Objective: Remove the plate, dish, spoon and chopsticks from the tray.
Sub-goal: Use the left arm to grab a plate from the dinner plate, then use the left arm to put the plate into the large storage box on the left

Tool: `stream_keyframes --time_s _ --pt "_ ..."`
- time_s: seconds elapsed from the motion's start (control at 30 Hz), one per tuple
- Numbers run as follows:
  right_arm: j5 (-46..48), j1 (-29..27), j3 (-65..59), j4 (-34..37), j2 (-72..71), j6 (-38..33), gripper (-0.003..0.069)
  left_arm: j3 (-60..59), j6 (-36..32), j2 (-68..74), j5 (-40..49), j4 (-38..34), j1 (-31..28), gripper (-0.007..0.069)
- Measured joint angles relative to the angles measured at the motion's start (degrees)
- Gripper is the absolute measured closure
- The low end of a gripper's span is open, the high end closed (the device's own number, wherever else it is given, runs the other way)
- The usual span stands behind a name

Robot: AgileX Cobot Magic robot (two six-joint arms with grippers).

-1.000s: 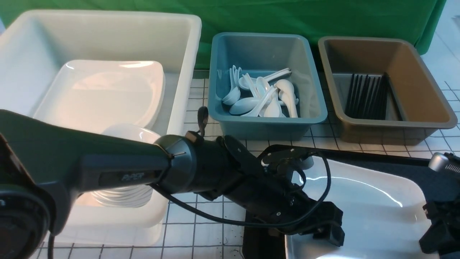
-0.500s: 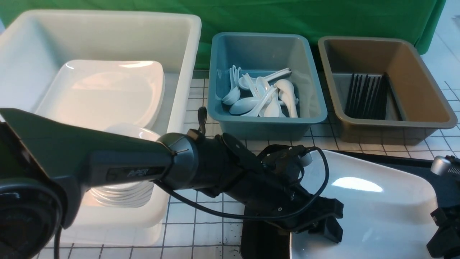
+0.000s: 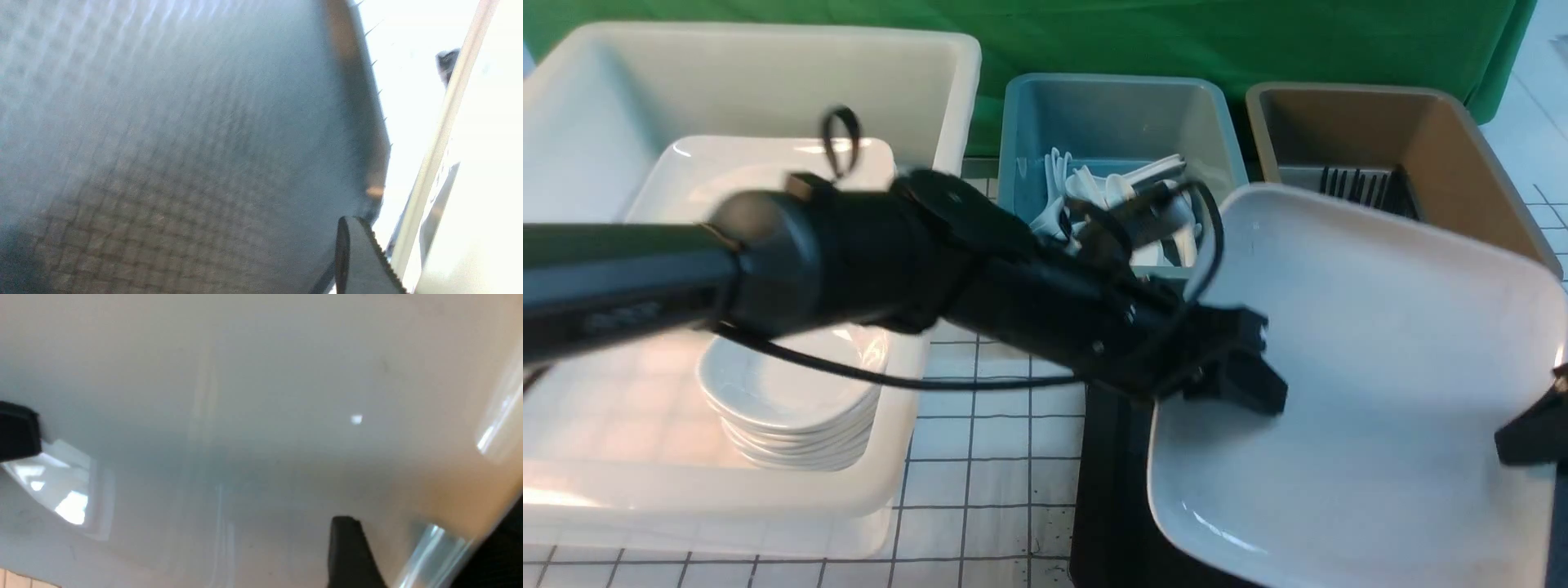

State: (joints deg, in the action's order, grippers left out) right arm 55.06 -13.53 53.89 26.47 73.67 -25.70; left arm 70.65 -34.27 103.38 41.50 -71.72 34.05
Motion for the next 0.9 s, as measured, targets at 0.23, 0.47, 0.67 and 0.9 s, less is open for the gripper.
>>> stream_keyframes --time_s 0.23,0.47,0.67,0.9 --pt "-1.7 0.1 0.0 0.5 -14.6 0.0 0.0246 0.4 0.9 -7.0 2.6 -1.9 -6.7 0.0405" --pt "-2.0 0.1 0.0 -0.7 -20.8 0.0 0.0245 6.2 1.7 -12.4 15.6 -2.5 -22.7 0.0405" --pt "-2.3 0.1 -1.3 -0.9 -21.0 -0.1 0.0293 11.7 3.8 -14.3 22.0 -1.1 -47.5 0.0407" --pt "-3.8 0.1 -4.3 -0.4 -21.0 -2.1 0.0627 9.9 10.6 -14.0 15.9 7.5 -68.4 0.0407"
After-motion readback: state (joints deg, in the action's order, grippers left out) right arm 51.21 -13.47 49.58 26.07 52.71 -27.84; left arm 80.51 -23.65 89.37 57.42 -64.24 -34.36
